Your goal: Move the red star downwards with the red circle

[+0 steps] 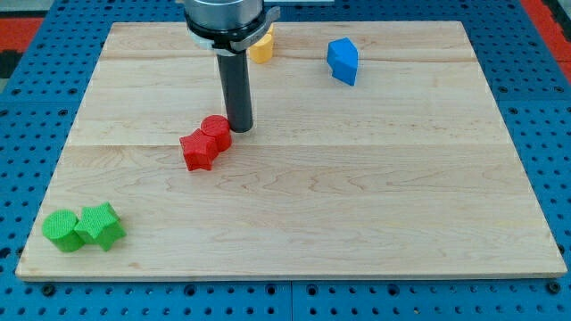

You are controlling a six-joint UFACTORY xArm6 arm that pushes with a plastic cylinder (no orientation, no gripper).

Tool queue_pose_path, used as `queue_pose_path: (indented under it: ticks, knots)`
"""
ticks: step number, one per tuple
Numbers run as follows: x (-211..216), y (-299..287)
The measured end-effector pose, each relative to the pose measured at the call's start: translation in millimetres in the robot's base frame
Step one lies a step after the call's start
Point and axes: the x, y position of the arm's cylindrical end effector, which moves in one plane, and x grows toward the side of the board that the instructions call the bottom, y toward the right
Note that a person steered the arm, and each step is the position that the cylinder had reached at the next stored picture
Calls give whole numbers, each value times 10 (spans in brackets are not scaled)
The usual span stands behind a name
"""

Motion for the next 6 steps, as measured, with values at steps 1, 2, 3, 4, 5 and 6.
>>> queue_pose_path:
  ticks: [1,2,3,4,5,6]
  knots:
    - [31,-39]
    - [151,-39]
    - [173,-83]
    - [154,-145]
    - [117,-134]
    - [-5,-131]
